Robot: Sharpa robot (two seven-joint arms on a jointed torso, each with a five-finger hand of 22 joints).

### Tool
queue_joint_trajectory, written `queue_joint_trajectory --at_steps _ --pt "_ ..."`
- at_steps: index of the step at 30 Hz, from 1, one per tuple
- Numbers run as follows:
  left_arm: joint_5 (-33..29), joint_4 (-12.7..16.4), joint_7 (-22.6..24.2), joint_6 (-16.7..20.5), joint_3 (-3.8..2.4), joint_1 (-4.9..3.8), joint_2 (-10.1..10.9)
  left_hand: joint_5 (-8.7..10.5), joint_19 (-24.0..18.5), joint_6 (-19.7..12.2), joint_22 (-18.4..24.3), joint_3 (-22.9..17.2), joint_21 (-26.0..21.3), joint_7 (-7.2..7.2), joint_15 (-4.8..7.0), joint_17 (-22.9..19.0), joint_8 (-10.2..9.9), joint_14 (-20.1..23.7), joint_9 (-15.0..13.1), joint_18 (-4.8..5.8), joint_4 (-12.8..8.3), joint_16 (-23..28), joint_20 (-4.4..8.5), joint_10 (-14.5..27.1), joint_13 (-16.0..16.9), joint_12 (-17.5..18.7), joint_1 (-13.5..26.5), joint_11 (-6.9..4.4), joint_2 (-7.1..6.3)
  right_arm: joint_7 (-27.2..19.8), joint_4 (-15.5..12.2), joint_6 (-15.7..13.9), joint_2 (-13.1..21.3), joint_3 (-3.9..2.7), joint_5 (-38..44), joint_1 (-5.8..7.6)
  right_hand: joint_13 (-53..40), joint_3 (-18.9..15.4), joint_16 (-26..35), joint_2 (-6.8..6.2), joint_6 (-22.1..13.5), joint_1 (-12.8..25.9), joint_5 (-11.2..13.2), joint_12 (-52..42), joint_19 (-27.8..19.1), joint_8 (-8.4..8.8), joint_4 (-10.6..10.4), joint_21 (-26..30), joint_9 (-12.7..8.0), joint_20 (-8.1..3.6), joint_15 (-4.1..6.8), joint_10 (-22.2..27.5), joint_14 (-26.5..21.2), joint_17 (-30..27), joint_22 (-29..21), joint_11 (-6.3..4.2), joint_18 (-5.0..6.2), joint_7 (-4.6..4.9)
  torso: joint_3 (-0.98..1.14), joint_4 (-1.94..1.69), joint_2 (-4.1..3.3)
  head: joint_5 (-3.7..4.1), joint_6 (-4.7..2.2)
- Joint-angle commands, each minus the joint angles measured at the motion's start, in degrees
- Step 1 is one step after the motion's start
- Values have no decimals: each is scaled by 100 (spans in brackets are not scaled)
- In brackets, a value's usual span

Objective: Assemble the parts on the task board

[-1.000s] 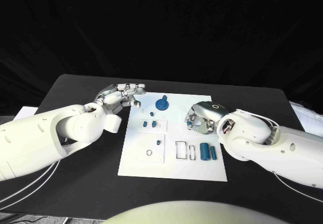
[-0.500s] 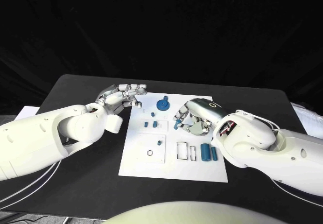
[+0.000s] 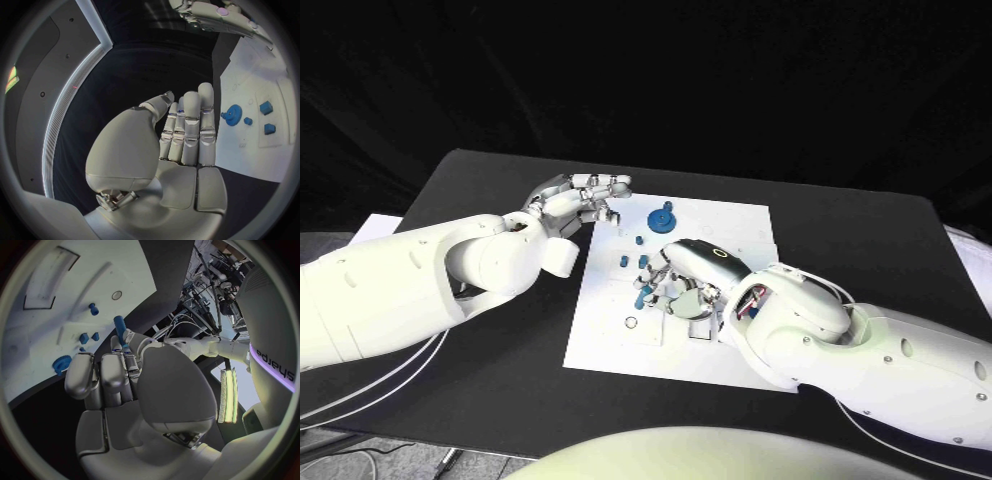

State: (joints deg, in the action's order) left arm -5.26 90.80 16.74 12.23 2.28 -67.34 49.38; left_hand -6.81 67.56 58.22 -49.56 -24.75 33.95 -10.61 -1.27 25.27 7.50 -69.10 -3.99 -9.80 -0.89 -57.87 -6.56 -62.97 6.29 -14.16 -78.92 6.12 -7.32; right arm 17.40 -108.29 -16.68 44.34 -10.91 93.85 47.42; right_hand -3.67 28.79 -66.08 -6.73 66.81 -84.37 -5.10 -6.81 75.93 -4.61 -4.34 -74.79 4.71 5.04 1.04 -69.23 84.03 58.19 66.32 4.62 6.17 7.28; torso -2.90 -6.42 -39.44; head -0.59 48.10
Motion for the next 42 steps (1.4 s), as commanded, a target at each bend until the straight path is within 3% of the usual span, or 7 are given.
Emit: queue_joint_trajectory --at_steps 1,5,13,24,35,42 --pt "19 4 67 -84 -5 2 -22 -19 -12 -40 7 26 -38 -3 4 -5 24 31 4 -60 19 -38 -31 42 9 -7 6 12 65 -193 121 148 -102 53 -30 -39 -7 20 -41 -8 -8 25 -40 23 30 27 20 -31 5 -4 -4 -116 141 9 8 -85 -85 43 5 8 -3 -65 21" --pt "19 2 67 -94 -5 2 -42 -19 -12 -40 7 26 -38 -3 4 -5 24 31 4 -60 19 -38 -31 42 9 -7 6 12 65 -235 228 142 -210 112 18 -166 -8 26 -46 -4 -6 26 -47 26 29 27 26 -32 6 -3 -4 -119 141 13 8 -85 -85 43 8 -6 -7 -104 36" --pt "19 -4 67 -106 -5 2 -63 -19 -12 -40 7 26 -38 -3 4 -5 24 31 4 -60 19 -38 -31 42 9 -7 6 12 65 -255 361 138 -324 137 85 -281 -9 34 -48 0 -4 29 -60 31 27 27 37 -32 6 -2 -5 -123 141 14 8 -84 -84 45 10 5 -3 -153 61" --pt "19 -13 62 -117 -6 2 -73 -19 -12 -39 9 27 -41 0 4 -7 30 32 3 -61 18 -40 -31 44 11 -16 3 10 72 -212 469 109 -391 140 198 -307 -10 38 -50 2 -2 31 -66 33 29 27 44 -36 7 -1 -6 -126 141 15 12 -84 -85 46 11 10 -6 -172 81" --pt "19 -19 54 -126 -6 2 -71 -19 -12 -39 9 27 -41 0 4 -7 30 32 3 -61 18 -40 -31 44 11 -16 3 10 72 -55 478 -221 -422 139 510 -317 -15 61 -73 -9 25 63 -151 48 33 19 103 -52 13 1 -5 -165 140 31 30 -87 -86 44 10 7 -2 -169 103" --pt "19 -20 46 -139 -6 2 -66 -19 -12 -39 9 27 -41 0 4 -7 30 32 3 -61 18 -40 -31 44 11 -16 3 10 72 -8 463 -183 -414 137 562 -318 -16 58 -79 -15 29 78 -156 51 35 18 108 -57 14 2 -5 -171 140 37 36 -86 -87 45 10 7 -1 -170 118"
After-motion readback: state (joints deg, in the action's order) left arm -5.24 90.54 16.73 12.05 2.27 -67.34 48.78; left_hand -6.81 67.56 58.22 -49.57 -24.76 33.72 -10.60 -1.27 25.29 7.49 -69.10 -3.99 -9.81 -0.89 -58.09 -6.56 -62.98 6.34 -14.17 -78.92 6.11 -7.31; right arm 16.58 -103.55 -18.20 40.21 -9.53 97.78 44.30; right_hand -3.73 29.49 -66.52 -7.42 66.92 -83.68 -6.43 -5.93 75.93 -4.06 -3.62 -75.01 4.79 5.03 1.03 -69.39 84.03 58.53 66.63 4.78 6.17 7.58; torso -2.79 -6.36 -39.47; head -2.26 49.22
